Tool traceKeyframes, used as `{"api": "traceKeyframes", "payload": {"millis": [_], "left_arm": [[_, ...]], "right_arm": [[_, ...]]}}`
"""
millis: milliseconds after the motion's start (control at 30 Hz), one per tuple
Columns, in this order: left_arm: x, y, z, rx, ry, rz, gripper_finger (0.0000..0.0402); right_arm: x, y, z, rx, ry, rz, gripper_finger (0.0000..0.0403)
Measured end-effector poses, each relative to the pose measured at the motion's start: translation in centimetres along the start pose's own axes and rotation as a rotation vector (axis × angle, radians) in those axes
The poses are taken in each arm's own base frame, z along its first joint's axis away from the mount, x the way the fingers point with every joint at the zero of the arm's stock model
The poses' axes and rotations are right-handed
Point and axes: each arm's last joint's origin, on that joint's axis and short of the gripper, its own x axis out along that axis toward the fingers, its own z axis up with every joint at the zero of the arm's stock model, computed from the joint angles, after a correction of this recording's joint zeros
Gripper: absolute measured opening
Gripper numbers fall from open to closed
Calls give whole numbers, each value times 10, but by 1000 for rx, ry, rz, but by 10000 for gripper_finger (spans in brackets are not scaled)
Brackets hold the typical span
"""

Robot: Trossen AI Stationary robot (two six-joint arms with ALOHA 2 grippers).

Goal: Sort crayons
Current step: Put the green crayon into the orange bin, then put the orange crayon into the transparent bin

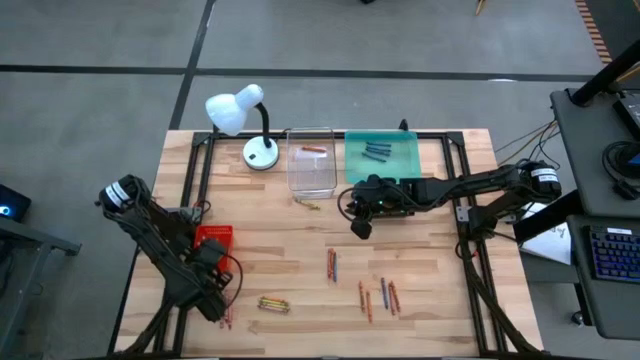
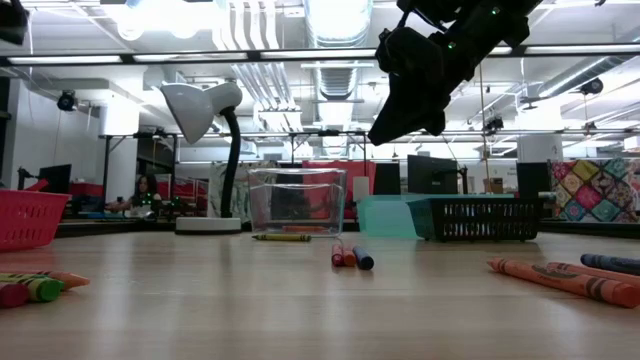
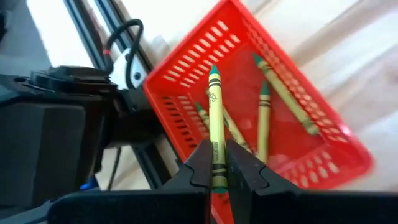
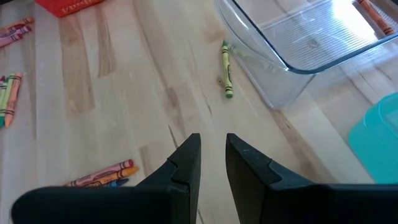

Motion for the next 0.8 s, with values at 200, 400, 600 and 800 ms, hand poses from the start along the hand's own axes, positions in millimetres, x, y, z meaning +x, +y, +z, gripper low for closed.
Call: {"api": "traceKeyframes", "payload": {"millis": [200, 400, 600, 800], "left_arm": [[13, 1, 5, -4, 4, 47, 12], [19, 1, 7, -28, 3, 73, 39], [19, 1, 7, -29, 4, 72, 74], [11, -1, 9, -35, -49, 21, 90]], "right_arm": [[0, 0, -2, 20, 16, -3, 66], [0, 0, -2, 28, 15, -2, 66], [0, 0, -2, 29, 16, -1, 66], [0, 1, -2, 55, 17, 3, 66]]}}
